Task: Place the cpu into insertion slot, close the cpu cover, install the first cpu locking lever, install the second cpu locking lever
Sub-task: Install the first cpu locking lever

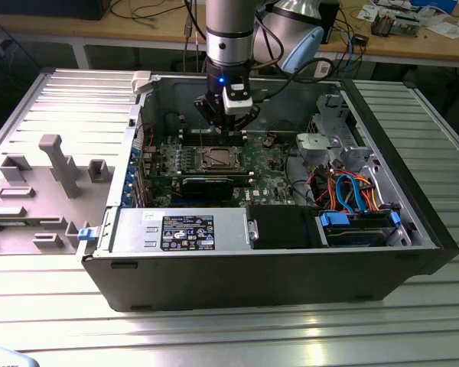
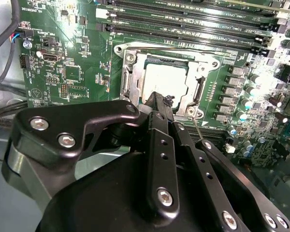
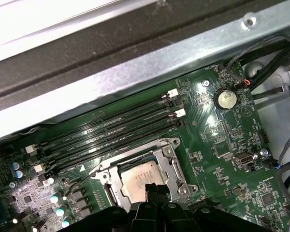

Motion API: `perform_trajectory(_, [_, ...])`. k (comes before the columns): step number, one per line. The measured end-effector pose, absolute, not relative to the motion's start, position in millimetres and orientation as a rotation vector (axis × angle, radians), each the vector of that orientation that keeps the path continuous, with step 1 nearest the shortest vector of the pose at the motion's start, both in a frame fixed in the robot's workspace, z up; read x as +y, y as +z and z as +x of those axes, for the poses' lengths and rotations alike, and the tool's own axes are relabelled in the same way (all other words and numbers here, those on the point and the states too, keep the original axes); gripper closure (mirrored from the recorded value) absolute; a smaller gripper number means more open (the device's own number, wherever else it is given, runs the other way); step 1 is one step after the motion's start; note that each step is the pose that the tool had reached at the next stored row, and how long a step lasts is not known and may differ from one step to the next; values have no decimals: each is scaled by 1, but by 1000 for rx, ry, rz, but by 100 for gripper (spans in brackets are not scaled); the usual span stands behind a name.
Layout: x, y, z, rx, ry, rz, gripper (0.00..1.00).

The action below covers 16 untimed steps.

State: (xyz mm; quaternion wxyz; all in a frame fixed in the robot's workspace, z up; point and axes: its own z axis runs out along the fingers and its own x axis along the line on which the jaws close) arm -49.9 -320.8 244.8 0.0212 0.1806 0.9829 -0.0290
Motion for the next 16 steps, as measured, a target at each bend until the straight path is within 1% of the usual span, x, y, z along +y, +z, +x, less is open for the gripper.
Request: perform_trajectory(16, [-321,245,-50,3056,-89,499,89])
